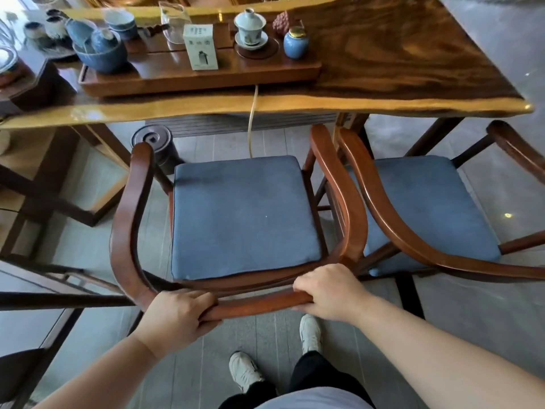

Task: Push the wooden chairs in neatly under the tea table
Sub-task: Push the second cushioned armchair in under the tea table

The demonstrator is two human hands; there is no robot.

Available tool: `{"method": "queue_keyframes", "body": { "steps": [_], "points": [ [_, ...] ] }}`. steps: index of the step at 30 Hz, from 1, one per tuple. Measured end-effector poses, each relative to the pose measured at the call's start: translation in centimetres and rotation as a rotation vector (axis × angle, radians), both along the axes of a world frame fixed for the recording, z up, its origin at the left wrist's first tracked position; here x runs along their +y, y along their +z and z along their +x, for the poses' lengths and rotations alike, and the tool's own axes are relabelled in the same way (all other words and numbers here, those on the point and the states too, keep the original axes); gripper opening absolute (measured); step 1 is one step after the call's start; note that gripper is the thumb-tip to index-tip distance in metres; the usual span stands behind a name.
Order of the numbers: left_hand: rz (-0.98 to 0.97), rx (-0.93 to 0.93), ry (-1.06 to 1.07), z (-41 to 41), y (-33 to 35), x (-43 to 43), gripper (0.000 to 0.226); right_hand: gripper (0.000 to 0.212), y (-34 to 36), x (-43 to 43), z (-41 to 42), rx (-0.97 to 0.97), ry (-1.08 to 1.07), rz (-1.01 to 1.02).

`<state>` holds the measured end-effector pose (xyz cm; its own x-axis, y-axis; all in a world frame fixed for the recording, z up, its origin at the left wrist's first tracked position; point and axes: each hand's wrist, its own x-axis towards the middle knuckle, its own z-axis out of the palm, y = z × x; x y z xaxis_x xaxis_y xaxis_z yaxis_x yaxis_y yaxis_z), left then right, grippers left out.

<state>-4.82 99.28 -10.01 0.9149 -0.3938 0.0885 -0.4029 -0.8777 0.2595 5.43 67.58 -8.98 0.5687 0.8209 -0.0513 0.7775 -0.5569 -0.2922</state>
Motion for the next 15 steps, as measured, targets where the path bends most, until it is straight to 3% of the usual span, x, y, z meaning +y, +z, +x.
{"method": "queue_keyframes", "body": {
  "steps": [9,15],
  "points": [
    [0.019,0.058,-0.076,-0.9,-0.5,0.2,0.026,0.030,-0.2,-0.4,-1.9,0.081,-0.062,-0.001],
    [0.017,0.079,-0.084,-0.4,0.3,-0.3,0.027,0.041,0.3,-0.4,-1.8,0.113,-0.090,-0.045]
  ]
}}
